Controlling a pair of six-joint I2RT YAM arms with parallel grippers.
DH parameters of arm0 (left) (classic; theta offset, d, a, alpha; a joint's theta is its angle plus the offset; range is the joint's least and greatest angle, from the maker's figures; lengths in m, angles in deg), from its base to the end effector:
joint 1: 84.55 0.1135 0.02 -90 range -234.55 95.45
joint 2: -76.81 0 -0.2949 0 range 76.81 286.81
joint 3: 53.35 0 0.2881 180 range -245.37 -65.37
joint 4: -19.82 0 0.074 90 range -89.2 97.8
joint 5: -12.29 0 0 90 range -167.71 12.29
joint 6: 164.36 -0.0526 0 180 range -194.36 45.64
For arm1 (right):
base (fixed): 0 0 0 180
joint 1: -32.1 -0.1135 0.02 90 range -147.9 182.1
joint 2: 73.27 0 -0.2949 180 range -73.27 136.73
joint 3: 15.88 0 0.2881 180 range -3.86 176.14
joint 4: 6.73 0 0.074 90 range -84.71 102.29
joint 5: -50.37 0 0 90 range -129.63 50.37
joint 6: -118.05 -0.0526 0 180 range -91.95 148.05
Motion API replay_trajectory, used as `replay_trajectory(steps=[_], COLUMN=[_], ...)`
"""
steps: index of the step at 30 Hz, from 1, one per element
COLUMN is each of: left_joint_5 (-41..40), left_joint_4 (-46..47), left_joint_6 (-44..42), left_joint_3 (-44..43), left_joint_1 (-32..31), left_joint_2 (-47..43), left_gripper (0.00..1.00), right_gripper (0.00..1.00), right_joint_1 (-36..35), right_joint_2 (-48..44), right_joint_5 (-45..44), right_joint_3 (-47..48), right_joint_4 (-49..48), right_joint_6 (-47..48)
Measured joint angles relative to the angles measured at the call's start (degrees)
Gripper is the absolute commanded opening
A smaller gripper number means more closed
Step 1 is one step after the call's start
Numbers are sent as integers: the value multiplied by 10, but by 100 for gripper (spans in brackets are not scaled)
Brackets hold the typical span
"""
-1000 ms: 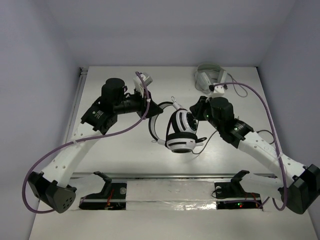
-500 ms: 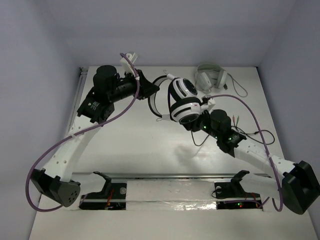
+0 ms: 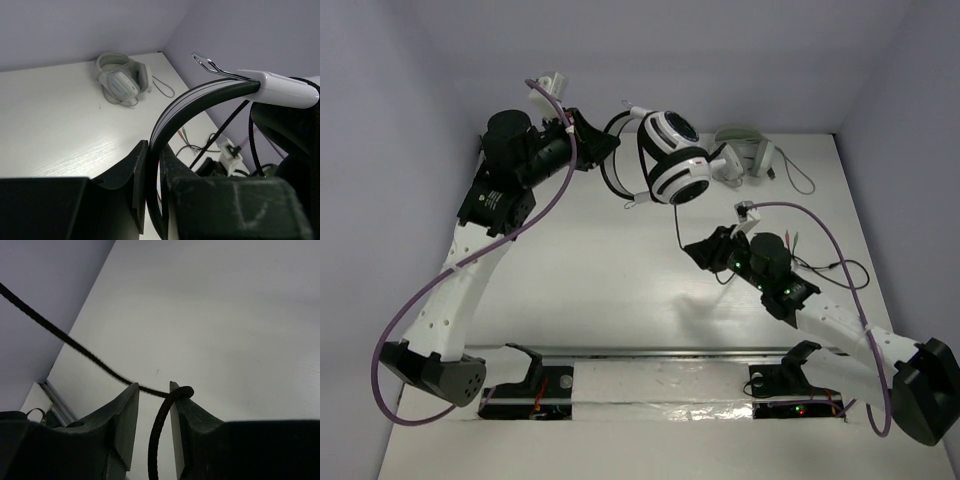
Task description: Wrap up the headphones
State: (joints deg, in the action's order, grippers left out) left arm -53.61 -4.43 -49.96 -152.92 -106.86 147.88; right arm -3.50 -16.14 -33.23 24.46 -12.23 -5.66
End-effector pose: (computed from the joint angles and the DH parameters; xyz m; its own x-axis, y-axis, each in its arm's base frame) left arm 0.2686 -0.1335 0.5390 -0.2363 -0.3106 -0.9207 0.6870 0.6167 -0.3844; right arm 0.2077 0.1559 0.2532 -0.5028 0.3183 -0.8036 -0.4668 0.6825 0.5624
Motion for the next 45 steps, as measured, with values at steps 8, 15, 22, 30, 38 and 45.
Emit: replay_trajectory(steps=[8,15,22,30,38,45], left_joint_5=[-8,-43,-49,-47,-40,-37], left_joint_4=[10,19,28,21,21,16], left_joint_6=[38,58,73,70,68,62], left_joint_3=[-25,-25,-25,-41,-41,-41], left_joint_1=[41,60,71,71,71,71], left_joint_2=[38,47,61,61,60,60], left_gripper=[0,0,0,0,0,0], right_gripper=[37,25,50,60,63,55], right_joint_1=[0,0,-1,-1,-1,-1], right_joint_2=[-49,-33,10,144,278,313], right_joint_5=[7,64,66,10,-24,5], right_joint_3=[-45,-50,-54,21,111,103], right_joint_4=[21,20,12,0,-11,-59], right_joint_6=[-15,-24,-21,12,66,71])
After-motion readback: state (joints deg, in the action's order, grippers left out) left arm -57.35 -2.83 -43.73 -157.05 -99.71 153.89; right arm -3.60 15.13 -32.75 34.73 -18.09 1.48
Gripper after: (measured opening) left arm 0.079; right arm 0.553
